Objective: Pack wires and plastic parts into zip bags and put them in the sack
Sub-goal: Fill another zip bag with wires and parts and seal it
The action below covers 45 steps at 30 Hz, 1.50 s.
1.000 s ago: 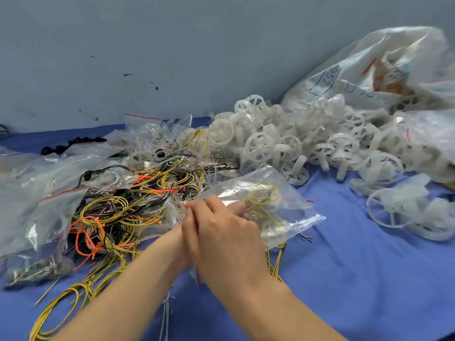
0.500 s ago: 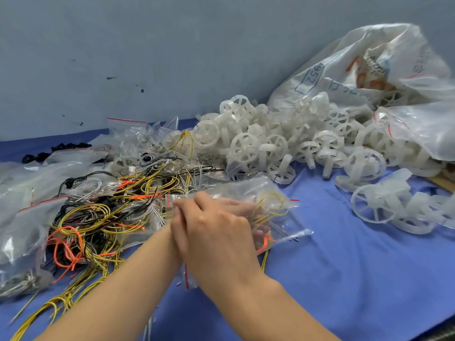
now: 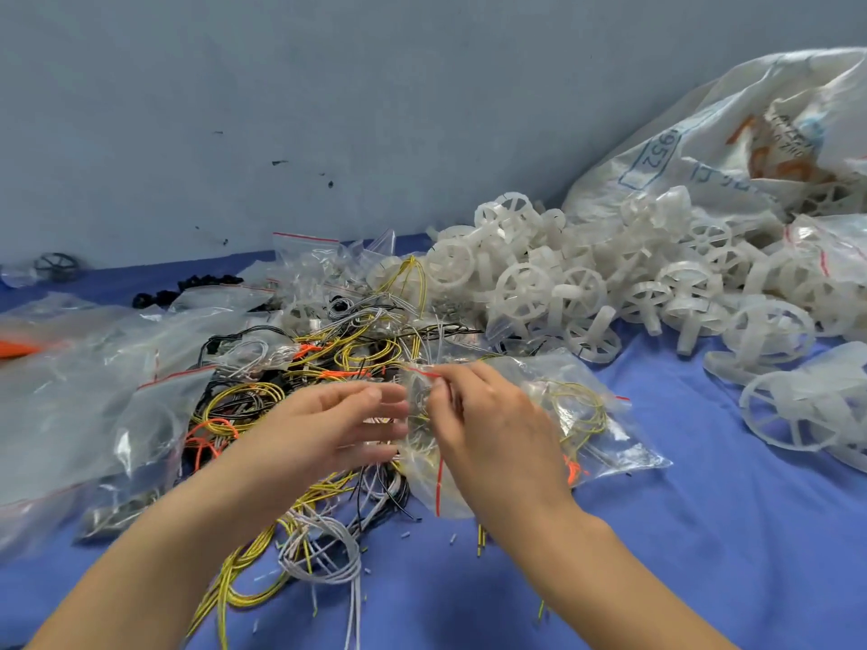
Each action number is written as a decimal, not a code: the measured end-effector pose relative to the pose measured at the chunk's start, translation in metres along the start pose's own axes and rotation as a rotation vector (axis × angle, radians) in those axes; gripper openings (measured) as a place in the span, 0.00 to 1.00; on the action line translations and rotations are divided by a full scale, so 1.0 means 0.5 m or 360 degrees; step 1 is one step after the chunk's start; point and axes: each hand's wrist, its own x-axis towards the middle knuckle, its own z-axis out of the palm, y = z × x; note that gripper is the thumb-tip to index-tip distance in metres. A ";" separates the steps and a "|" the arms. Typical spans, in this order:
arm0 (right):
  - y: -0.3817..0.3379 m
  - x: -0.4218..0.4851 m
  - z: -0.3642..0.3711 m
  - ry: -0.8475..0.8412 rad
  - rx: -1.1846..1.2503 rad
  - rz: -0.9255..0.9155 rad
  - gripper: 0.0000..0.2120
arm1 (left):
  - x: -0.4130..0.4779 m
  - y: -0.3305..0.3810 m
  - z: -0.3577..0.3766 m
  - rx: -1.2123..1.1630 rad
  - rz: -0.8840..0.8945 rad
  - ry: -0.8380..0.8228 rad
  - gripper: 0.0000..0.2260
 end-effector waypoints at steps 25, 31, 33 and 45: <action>0.000 -0.006 0.047 -0.0336 -0.0293 -0.0067 0.16 | 0.046 -0.087 -0.117 0.2246 0.0597 0.0854 0.10; -0.004 -0.005 0.039 -0.0234 -0.0160 -0.0061 0.22 | 0.031 -0.039 -0.121 0.1057 0.0707 0.0912 0.05; -0.009 -0.003 0.033 -0.0139 -0.0024 -0.0069 0.21 | 0.022 -0.022 -0.117 0.0604 0.0654 0.0852 0.04; -0.034 0.025 0.033 -0.0311 0.0989 -0.0054 0.14 | -0.013 -0.024 -0.071 -0.0821 -0.0089 0.0241 0.06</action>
